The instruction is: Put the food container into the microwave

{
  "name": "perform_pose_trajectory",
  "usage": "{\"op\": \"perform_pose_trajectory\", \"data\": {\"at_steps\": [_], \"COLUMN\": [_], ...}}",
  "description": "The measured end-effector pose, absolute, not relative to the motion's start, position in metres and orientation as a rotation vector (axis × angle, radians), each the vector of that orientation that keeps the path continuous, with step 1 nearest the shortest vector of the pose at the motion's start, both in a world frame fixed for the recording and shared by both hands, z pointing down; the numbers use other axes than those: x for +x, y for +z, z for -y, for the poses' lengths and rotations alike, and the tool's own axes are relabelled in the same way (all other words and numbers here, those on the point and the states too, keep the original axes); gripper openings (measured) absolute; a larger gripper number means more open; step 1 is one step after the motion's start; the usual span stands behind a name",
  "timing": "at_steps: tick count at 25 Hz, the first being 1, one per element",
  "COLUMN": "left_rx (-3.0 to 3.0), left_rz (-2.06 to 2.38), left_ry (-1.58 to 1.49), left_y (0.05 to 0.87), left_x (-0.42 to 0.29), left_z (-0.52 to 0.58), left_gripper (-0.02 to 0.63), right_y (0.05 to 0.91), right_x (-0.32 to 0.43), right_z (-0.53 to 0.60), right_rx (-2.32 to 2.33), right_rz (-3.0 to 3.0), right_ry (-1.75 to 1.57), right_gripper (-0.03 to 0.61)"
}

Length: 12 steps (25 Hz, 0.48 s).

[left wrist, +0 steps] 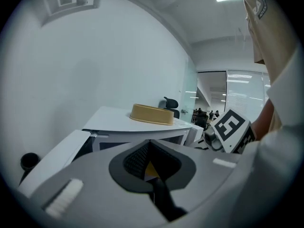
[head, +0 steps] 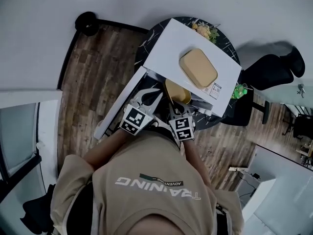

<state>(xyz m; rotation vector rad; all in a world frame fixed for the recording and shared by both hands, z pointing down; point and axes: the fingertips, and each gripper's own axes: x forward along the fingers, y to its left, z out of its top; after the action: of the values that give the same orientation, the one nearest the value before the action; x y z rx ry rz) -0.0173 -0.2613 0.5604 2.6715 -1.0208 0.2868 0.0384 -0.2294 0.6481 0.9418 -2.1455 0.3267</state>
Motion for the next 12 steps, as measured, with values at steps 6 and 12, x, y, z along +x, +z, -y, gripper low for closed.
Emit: {"op": "perform_pose_trajectory", "data": {"at_steps": [6, 12], "left_rx": [2.689, 2.677], "left_rz": [0.959, 0.963], "left_ry": [0.261, 0.263], "left_y": [0.559, 0.564], "left_x": [-0.012, -0.006], "left_z": [0.274, 0.282], "left_gripper": [0.003, 0.003], "right_y": [0.649, 0.656], "right_x": [0.03, 0.025], "right_z": [0.246, 0.258], "right_rx": [0.954, 0.917], "right_rz": [2.126, 2.137], "right_ry": [0.319, 0.285], "right_gripper": [0.023, 0.023]}}
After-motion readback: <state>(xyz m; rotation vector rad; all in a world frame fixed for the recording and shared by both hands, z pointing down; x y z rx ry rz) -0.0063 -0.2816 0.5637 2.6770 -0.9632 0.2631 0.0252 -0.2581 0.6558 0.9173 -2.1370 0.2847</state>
